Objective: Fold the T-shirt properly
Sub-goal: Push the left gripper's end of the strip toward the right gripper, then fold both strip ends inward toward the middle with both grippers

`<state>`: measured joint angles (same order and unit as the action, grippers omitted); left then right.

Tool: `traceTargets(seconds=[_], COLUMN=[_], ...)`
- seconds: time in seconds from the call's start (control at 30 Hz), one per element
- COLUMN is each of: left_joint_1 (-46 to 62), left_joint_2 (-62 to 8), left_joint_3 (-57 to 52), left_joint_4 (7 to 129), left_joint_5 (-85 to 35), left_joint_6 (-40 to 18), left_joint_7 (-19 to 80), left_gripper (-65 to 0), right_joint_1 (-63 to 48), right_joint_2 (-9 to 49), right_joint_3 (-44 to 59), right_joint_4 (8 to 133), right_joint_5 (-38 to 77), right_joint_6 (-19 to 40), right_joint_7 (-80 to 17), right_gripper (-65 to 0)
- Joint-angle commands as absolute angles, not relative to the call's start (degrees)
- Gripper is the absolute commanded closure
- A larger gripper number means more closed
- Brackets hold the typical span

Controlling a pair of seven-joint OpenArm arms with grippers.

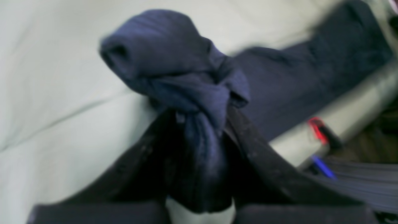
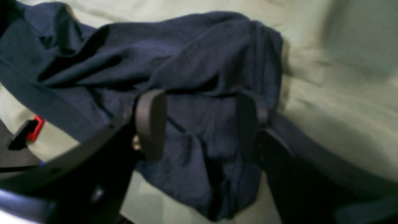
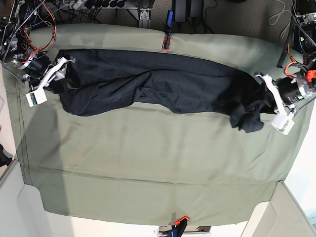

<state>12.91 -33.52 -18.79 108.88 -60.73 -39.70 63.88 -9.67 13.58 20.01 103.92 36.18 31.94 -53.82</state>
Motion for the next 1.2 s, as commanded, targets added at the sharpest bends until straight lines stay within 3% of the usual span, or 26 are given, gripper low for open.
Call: traceTargets(seconds=[0.0,0.17,0.3,0.43,0.5,0.57,0.67,0.87,1.17], left_joint_1=[12.25,12.23,12.23,12.25,12.23,12.23,12.25,12.25,12.23], left_joint_2=[-34.20,-29.12,-25.15,-23.18,-22.35,-21.45,-19.94,-18.74,-18.72], left_joint_3=[-16.93,-7.94,-4.93,-3.18,-2.85,-2.76,-2.68,-2.59,-2.59], left_joint_4=[110.45,108.99,106.48,105.27,105.27,105.27,105.27,105.27,105.30], left_joint_5=[-60.38,-49.74,-48.38,-48.49,-48.69,-49.17,-50.85,-52.93,-66.24], left_joint_6=[-40.00,-40.00,-40.00,-40.00,-40.00,-40.00,-40.00,-40.00,-40.00], left_joint_7=[62.50,56.60,55.51,55.48,55.40,55.20,55.22,55.31,61.56], left_gripper=[0.0,0.0,0.0,-24.4,-31.8,-32.2,-32.3,-32.3,-32.2], right_joint_1=[-9.06,-9.06,-8.91,-8.91,-8.91,-8.91,-8.91,-7.84,-5.10], right_joint_2=[14.22,14.26,14.26,14.26,14.26,14.24,14.26,14.22,14.09], right_joint_3=[20.29,20.43,21.12,22.92,24.21,25.23,25.50,25.47,22.20], right_joint_4=[104.88,104.88,104.88,104.88,104.88,104.86,104.07,99.29,92.01], right_joint_5=[37.08,36.84,35.88,31.77,30.79,29.89,28.69,28.60,31.42], right_joint_6=[31.88,31.24,30.63,27.24,26.50,25.43,25.23,25.28,26.94], right_joint_7=[-52.29,-52.31,-51.83,-50.04,-49.89,-49.58,-48.27,-47.03,-47.88], right_gripper=[-35.1,-35.1,-35.2,-35.2,-35.2,-35.5,-45.1,-44.9,-44.9])
